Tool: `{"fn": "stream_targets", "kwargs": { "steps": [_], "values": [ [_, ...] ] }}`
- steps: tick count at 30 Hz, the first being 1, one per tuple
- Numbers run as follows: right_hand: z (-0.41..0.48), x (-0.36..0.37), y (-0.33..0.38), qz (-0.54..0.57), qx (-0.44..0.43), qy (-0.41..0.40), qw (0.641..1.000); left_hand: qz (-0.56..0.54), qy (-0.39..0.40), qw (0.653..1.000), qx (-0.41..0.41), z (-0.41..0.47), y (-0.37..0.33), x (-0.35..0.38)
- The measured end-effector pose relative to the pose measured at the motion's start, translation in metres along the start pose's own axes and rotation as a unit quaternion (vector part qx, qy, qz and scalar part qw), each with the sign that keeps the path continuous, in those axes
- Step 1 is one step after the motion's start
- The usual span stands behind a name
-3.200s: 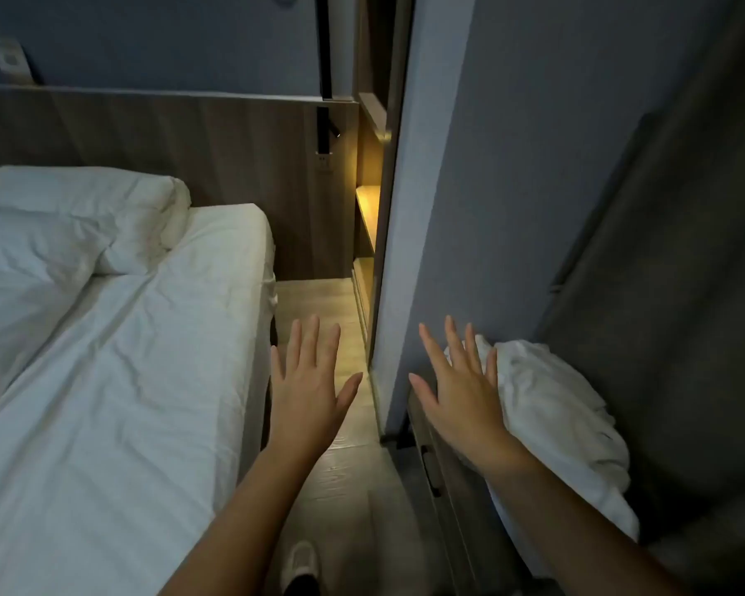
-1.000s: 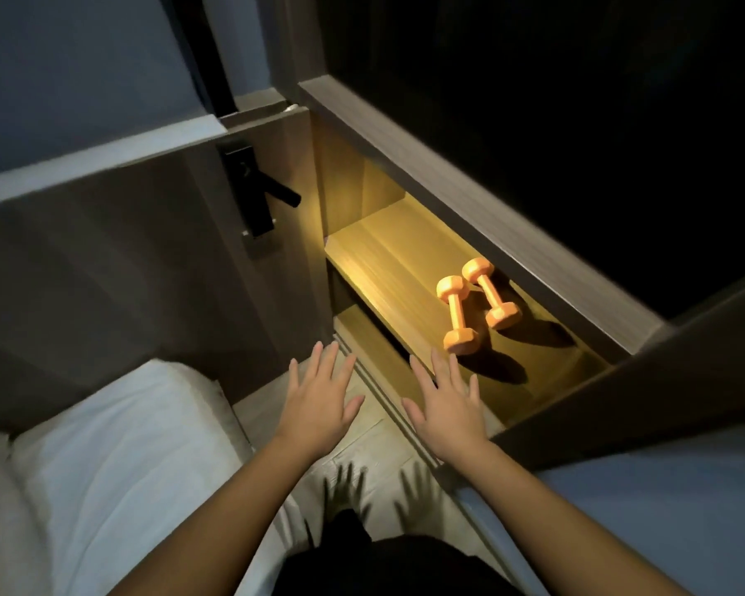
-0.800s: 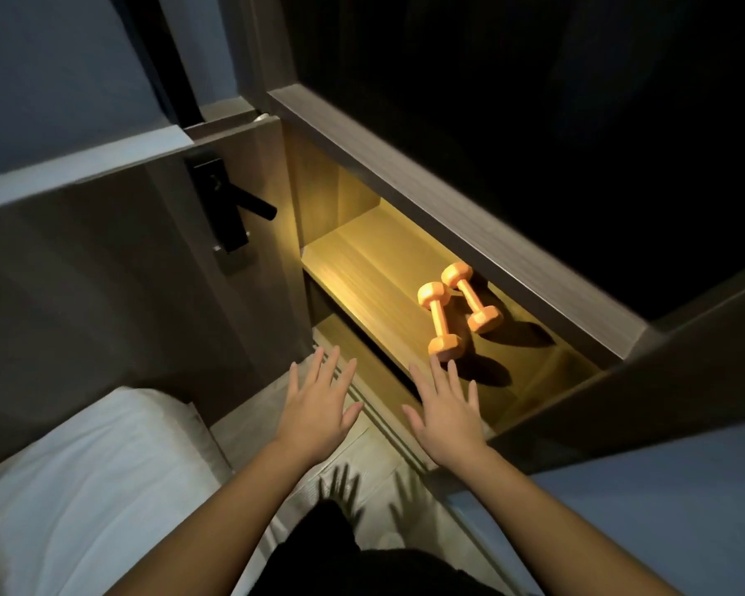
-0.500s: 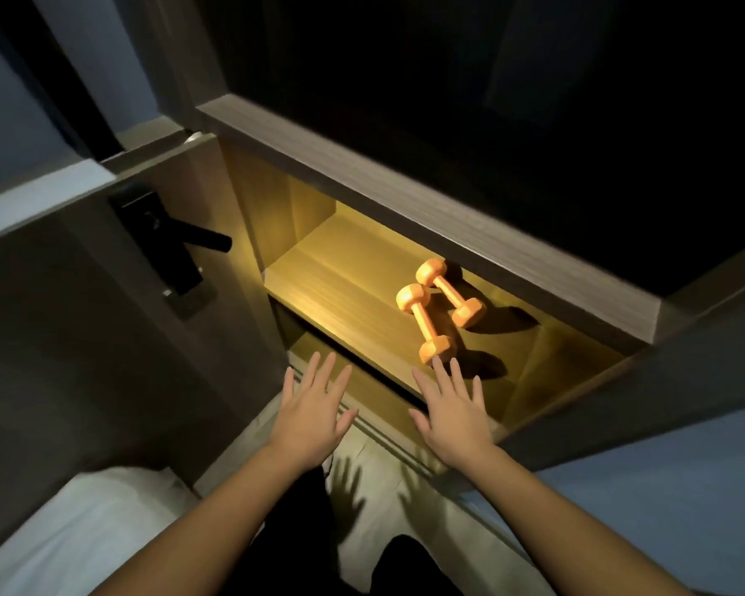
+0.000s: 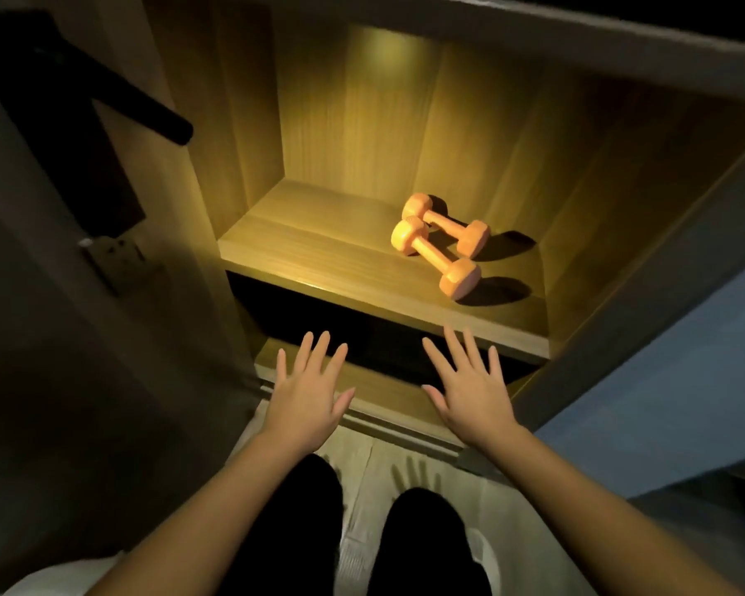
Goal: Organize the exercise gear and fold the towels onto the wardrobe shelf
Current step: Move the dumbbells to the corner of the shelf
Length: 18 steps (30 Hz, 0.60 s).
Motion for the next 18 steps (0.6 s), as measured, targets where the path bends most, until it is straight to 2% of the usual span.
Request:
{"fn": "stream_targets", "kwargs": {
  "steps": [8,14,18],
  "values": [
    [-0.021,-0.014,-0.003,0.012,0.075,-0.035,0.997,0.003,-0.048,0.997,0.054,0.001,-0.011,-0.010],
    [0.026,-0.042,-0.047,0.013,0.085,-0.075,0.993,0.048,-0.103,0.990,0.084,0.067,-0.040,-0.038],
    [0.066,-0.029,-0.087,0.006,0.104,-0.041,0.994,0.049,-0.084,0.990,0.099,0.116,-0.054,-0.027]
  ]
}}
Point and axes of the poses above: each hand's wrist, its own z-axis towards the middle knuckle, its own x-axis out of the palm, y = z × x, the point moved 10 cm from there along z, towards the middle knuckle
